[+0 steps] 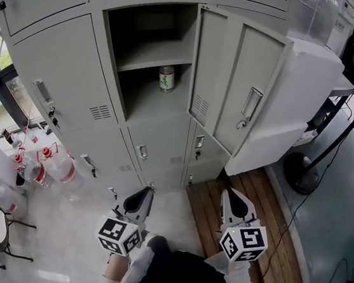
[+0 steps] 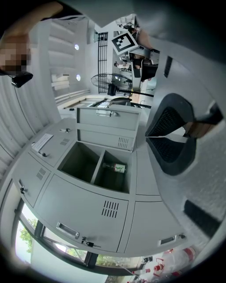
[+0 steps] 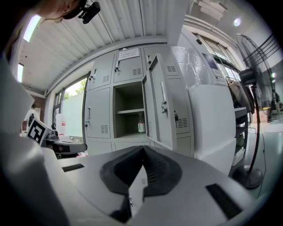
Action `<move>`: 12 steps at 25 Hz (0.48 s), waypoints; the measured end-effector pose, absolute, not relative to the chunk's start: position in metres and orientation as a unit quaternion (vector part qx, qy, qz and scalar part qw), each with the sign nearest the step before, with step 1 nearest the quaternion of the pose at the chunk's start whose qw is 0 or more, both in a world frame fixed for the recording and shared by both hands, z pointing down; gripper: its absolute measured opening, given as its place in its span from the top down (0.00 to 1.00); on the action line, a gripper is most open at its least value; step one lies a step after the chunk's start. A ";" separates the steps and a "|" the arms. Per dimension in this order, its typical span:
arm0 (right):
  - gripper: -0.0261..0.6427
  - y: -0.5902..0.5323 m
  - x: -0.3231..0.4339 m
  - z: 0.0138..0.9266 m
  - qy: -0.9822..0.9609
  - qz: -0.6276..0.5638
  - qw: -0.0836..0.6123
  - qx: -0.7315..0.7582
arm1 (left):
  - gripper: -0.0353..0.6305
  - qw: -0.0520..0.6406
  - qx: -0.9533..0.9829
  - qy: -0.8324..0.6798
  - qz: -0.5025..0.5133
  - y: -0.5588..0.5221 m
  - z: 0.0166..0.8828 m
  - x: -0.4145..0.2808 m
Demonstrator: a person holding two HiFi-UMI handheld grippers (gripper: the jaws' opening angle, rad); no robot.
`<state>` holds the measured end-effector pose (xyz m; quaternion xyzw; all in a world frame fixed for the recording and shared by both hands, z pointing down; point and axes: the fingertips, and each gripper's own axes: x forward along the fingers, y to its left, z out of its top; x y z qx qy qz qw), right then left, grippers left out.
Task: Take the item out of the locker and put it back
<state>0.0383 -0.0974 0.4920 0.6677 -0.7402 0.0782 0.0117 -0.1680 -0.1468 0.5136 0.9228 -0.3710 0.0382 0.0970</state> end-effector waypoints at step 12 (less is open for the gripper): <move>0.96 -0.094 0.031 0.497 -0.747 0.084 0.015 0.660 | 0.93 0.102 0.923 -0.368 0.047 -0.140 0.520 -0.169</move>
